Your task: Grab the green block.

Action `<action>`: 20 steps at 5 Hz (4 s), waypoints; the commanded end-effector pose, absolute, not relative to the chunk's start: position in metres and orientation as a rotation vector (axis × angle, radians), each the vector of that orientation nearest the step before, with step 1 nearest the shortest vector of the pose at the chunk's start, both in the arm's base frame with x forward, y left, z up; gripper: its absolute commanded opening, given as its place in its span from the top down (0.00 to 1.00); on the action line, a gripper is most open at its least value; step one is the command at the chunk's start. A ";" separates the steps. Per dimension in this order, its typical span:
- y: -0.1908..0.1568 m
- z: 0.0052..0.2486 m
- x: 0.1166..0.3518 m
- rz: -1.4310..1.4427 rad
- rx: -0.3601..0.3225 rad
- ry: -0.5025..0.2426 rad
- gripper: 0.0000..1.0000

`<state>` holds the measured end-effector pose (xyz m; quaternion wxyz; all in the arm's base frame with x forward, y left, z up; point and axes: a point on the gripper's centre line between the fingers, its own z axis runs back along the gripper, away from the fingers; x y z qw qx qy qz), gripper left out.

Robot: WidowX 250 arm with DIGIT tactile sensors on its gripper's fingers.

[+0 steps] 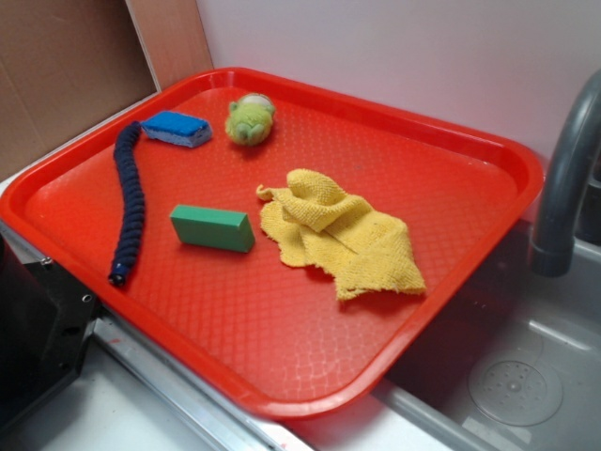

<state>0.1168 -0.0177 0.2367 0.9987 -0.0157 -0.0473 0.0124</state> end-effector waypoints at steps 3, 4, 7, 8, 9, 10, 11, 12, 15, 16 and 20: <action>-0.018 0.204 0.134 -0.251 -0.100 -0.147 0.00; -0.021 0.182 0.148 -0.501 -0.109 -0.192 0.00; -0.040 0.119 0.170 -0.846 -0.064 -0.242 0.00; -0.043 0.103 0.172 -0.861 -0.051 -0.233 0.00; -0.047 0.091 0.175 -0.863 -0.010 -0.208 0.00; -0.048 0.076 0.177 -0.871 -0.004 -0.184 0.00; -0.051 0.055 0.180 -0.874 0.028 -0.163 0.00; -0.052 0.040 0.182 -0.872 0.041 -0.129 0.00; -0.050 0.018 0.188 -0.871 0.086 -0.089 1.00; -0.049 0.024 0.188 -0.855 0.078 -0.089 1.00; -0.009 0.140 0.196 -0.046 -0.050 0.013 1.00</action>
